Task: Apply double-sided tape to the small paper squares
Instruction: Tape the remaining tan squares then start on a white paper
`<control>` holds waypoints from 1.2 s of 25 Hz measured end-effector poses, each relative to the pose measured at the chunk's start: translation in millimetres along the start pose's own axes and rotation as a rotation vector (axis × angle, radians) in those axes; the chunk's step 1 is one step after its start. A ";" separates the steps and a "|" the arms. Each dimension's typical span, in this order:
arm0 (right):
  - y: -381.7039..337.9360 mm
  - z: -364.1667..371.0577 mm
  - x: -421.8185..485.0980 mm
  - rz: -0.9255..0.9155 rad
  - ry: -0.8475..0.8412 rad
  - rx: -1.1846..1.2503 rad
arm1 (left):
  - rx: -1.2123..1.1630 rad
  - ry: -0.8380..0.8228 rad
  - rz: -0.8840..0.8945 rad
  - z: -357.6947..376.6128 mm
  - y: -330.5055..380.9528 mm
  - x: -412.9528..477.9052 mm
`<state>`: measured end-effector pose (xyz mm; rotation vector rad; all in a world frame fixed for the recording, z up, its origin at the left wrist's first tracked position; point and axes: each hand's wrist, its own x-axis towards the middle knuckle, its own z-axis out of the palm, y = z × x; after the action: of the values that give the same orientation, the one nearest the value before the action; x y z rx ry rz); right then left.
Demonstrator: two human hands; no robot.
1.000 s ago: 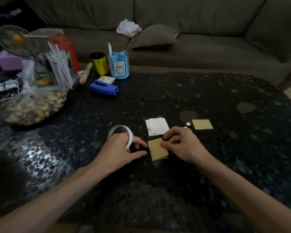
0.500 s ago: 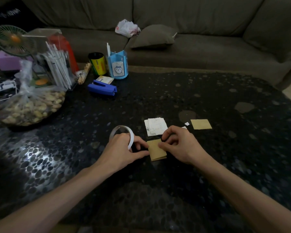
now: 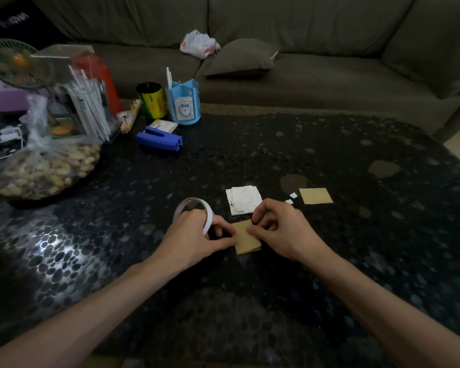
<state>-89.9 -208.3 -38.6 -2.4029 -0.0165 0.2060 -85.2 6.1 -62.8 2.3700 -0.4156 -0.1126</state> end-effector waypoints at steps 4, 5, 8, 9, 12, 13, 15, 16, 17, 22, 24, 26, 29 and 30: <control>0.7 0.8 0.0 -0.006 0.002 -0.011 | 0.007 0.000 -0.012 0.0 0.8 0.7; 0.5 1.8 -0.4 -0.014 0.007 -0.017 | 0.009 0.009 -0.021 0.7 1.4 0.2; 0.5 5.6 -3.4 -0.050 0.023 -0.049 | 0.051 0.040 -0.040 3.6 4.6 -1.4; 0.5 6.2 -4.4 -0.056 0.027 -0.063 | 0.065 0.043 -0.043 4.3 5.3 -1.4; 0.4 8.0 -5.9 -0.062 0.061 -0.100 | 0.080 0.026 -0.064 3.7 7.0 -0.6; -0.5 9.2 -6.5 -0.058 0.073 -0.119 | 0.075 0.021 -0.066 3.4 7.5 -0.3; -3.7 12.0 -6.6 -0.029 0.088 -0.166 | 0.072 0.008 -0.070 1.8 9.2 0.3; -5.3 13.0 -5.4 -0.006 0.088 -0.175 | 0.078 -0.007 -0.078 1.0 9.9 0.9; -6.4 12.6 -3.5 0.018 0.083 -0.166 | 0.082 -0.022 -0.089 0.4 10.6 1.4; -2.5 0.2 6.4 0.084 0.002 -0.014 | 0.052 -0.042 -0.135 0.2 9.7 6.3; -1.3 -3.8 6.1 0.052 -0.067 -0.030 | 0.040 -0.055 -0.147 -0.2 9.5 8.4; -1.0 -7.2 5.6 0.002 -0.135 -0.104 | 0.044 -0.086 -0.145 0.1 10.3 11.8; -0.9 -9.2 5.4 -0.048 -0.188 -0.169 | 0.020 -0.117 -0.154 -0.1 11.9 16.0; -0.3 -9.7 5.9 -0.061 -0.185 -0.163 | 0.010 -0.122 -0.154 0.1 13.2 16.4</control>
<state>-82.6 -214.1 -32.2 -2.5330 -0.1988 0.4121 -73.2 -8.5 -53.4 2.4110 -0.2909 -0.3283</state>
